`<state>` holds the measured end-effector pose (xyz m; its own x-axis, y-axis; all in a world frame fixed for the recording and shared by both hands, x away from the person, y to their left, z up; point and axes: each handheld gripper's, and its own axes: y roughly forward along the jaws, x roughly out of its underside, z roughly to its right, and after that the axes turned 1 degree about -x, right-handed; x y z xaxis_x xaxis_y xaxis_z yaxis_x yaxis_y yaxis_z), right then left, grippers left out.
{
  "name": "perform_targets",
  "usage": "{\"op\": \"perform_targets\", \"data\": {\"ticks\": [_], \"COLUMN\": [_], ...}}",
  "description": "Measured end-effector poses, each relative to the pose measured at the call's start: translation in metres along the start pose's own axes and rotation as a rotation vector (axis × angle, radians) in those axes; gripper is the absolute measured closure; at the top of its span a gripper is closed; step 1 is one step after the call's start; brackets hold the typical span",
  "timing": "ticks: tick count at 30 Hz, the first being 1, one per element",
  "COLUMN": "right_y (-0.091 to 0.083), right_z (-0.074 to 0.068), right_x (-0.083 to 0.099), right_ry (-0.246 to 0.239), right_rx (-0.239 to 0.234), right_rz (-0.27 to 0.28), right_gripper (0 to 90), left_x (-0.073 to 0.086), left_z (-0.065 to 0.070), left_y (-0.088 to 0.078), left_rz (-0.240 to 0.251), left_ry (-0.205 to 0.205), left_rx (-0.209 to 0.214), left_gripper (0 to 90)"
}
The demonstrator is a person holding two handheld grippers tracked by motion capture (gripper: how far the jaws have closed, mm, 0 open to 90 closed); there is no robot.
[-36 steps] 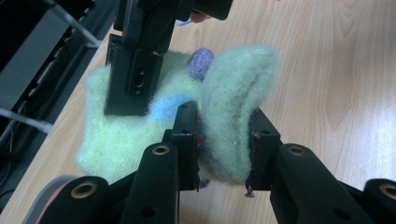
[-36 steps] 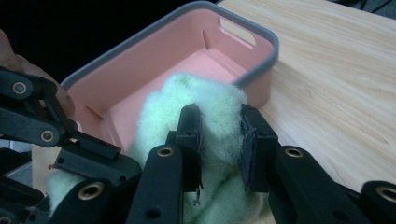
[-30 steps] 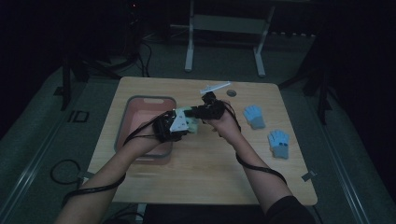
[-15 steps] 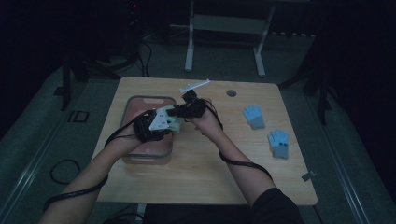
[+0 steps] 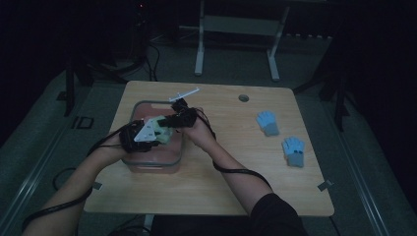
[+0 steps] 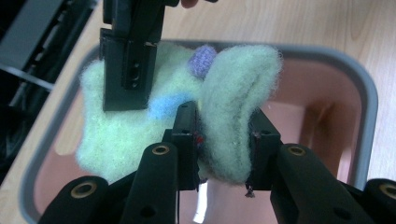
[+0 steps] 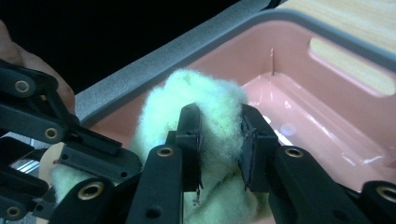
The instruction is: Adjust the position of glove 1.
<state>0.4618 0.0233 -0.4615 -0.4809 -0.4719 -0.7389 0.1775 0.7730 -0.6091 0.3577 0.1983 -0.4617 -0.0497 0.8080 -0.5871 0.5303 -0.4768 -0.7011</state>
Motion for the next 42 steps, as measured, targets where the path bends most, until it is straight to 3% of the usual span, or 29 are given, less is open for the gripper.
{"op": "perform_targets", "data": {"ticks": [7,12,18,23,26,27,30,33,35,36,37,41,42], "right_y": [0.016,0.024,0.026,0.014,0.005,0.002,-0.009,-0.021,-0.029,-0.029,-0.037,-0.053,-0.057], "right_z": [0.005,0.008,0.012,0.016,0.015,0.015,0.013,0.01,0.009,0.009,0.009,0.011,0.011], "right_x": [0.008,0.014,0.019,0.024,0.026,0.027,0.029,0.031,0.034,0.034,0.036,0.041,0.042], "right_ry": [0.025,0.006,0.001,0.021,0.018,0.014,0.018,-0.001,-0.016,-0.016,-0.026,-0.025,-0.027], "right_rx": [0.02,0.069,0.121,0.099,0.081,0.076,0.051,0.03,0.017,0.017,0.026,0.016,0.012], "right_rz": [-0.044,-0.087,-0.112,-0.076,-0.06,-0.051,-0.015,0.006,0.009,0.009,0.026,0.066,0.072], "right_gripper": [72.4,70.8,60.7,53.3,48.0,47.3,40.6,31.9,28.7,28.7,26.6,21.0,20.4], "left_x": [0.004,0.003,0.001,0.004,0.004,0.004,0.003,0.002,0.002,0.002,0.0,-0.005,-0.009], "left_z": [-0.003,-0.007,-0.013,-0.014,-0.012,-0.011,-0.012,-0.014,-0.013,-0.013,-0.013,-0.013,-0.013], "left_y": [0.017,0.032,0.048,0.056,0.055,0.054,0.049,0.043,0.039,0.039,0.036,0.032,0.03], "left_rz": [-0.064,-0.099,-0.169,-0.225,-0.237,-0.234,-0.213,-0.22,-0.194,-0.194,-0.191,-0.154,-0.126], "left_ry": [-0.025,-0.013,0.002,-0.022,-0.021,-0.025,-0.066,-0.106,-0.121,-0.121,-0.143,-0.18,-0.215], "left_rx": [0.058,0.1,0.144,0.179,0.153,0.134,0.123,0.12,0.111,0.111,0.083,0.073,0.084], "left_gripper": [70.8,70.1,66.9,57.9,46.4,42.0,34.8,24.4,15.0,14.7,14.7,10.9,10.3]}}
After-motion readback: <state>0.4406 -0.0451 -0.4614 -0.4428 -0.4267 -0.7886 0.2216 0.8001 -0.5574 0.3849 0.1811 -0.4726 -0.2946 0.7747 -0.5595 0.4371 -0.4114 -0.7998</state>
